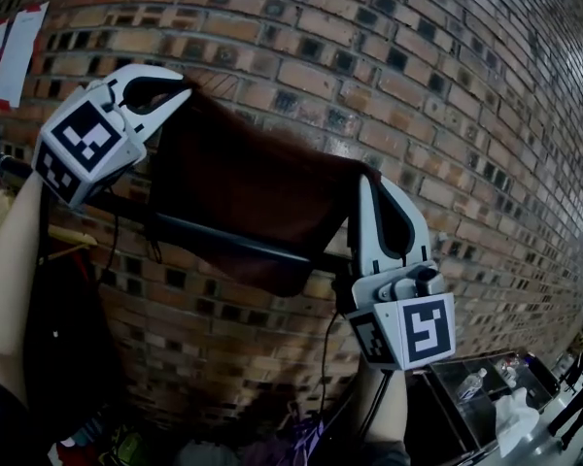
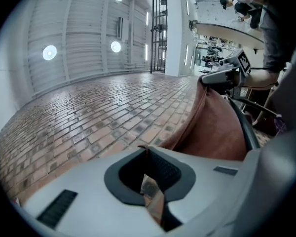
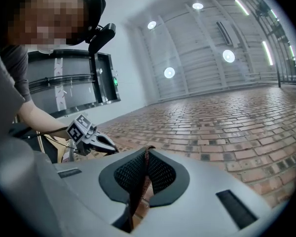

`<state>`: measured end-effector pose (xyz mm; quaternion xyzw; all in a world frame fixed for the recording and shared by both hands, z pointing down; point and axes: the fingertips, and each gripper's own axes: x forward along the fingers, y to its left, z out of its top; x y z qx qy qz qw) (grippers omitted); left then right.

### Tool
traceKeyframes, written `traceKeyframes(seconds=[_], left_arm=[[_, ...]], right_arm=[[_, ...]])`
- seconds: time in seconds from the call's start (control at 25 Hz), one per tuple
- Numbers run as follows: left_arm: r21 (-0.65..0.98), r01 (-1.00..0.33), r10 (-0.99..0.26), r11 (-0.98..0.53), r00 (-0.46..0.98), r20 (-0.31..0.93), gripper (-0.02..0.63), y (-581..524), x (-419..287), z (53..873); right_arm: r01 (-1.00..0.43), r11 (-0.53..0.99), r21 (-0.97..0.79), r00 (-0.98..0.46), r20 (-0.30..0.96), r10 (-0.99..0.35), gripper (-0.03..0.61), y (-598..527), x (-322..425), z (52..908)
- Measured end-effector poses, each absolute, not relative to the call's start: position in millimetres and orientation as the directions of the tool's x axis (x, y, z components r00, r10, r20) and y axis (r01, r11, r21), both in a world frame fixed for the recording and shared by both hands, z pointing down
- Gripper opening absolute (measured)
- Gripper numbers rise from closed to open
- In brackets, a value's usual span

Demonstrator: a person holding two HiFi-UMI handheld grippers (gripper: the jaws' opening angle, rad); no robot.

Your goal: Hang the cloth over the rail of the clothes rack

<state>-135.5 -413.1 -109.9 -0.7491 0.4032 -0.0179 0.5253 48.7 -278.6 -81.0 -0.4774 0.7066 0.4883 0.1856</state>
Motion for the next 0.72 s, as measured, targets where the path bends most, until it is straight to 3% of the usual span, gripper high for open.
traceKeyframes(seconds=[0.28,0.48,0.72], left_arm=[[-0.886,-0.439,-0.675,-0.146,0.699,-0.235,0.025,-373.7,-138.6,-68.0],[-0.818,-0.494,-0.596,-0.296,0.765,-0.246,0.025,-342.7,-141.8,-36.8],[-0.753,-0.547,-0.549,-0.365,0.78,-0.301,0.025,-325.0,-132.4,5.6]], right_arm=[[-0.849,0.095,0.519,-0.496,-0.724,-0.48,0.021,-264.3,50.7,-49.2],[-0.875,0.111,0.471,-0.468,-0.766,-0.44,0.021,-250.0,65.7,-31.2],[-0.891,0.228,0.392,-0.454,-0.773,-0.443,0.021,-246.9,90.0,-6.8]])
